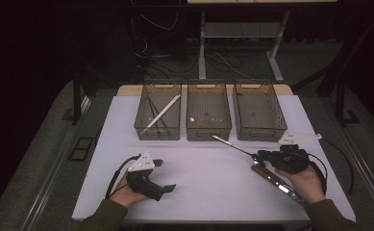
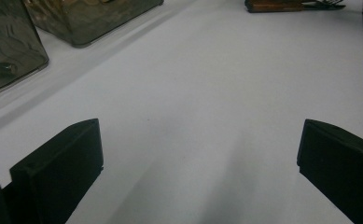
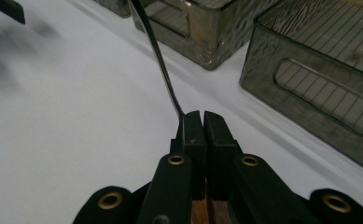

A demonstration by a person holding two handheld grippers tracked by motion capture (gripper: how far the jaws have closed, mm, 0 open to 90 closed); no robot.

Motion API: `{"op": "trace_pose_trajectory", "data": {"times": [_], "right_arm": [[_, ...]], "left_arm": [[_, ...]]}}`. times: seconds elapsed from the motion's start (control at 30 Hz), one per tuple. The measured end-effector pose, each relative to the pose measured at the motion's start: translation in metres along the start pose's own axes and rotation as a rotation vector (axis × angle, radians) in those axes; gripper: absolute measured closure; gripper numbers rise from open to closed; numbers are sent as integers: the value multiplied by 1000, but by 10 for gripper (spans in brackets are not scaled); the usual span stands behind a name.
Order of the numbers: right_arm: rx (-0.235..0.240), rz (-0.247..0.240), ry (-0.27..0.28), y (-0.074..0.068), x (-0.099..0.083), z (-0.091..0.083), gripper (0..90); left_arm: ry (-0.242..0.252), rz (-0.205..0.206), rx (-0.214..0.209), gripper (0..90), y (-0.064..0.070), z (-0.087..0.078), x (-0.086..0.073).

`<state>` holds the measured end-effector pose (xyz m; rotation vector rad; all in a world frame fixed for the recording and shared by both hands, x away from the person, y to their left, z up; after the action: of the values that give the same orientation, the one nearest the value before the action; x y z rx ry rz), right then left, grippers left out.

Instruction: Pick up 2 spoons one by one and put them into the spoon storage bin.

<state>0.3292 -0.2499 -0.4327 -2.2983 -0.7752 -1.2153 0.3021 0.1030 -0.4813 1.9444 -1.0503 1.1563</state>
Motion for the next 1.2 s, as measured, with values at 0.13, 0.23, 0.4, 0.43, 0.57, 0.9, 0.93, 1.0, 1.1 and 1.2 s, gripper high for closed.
{"op": "trace_pose_trajectory", "data": {"times": [0.13,0.23,0.4,0.43,0.57,0.9,0.93,1.0,1.1,1.2], "right_arm": [[-19,14,15,4,5,4,887],[-37,22,24,6,9,7,887],[-42,23,43,9,19,11,887],[-45,21,46,10,21,11,887],[-62,20,61,14,32,15,887],[-105,36,76,21,59,35,887],[-107,36,80,21,62,37,887],[-112,35,79,22,68,41,887],[-122,35,81,24,78,47,887],[-135,37,79,26,88,54,887]], "left_arm": [[1,1,-1,0,0,0,0],[1,1,-1,0,0,0,0],[2,0,1,0,0,0,0],[2,0,1,0,0,0,0],[5,-3,9,0,0,0,1],[16,-17,21,0,-1,0,1],[16,-16,22,0,-2,-1,1],[16,-17,25,0,-2,-1,1],[24,-25,25,0,-2,0,2],[20,-21,24,0,-2,-1,1]]}}
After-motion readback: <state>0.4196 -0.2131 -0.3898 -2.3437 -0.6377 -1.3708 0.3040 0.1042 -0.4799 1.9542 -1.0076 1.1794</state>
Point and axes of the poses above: each handheld gripper's, and its own axes: z roughly forward along the jaws, x roughly out of its top, y roughly to its right, the point moved 7 cm from there along z, roughly forward along the jaws, and after that the axes turned 8 degrees about y, right-handed, at the moved point
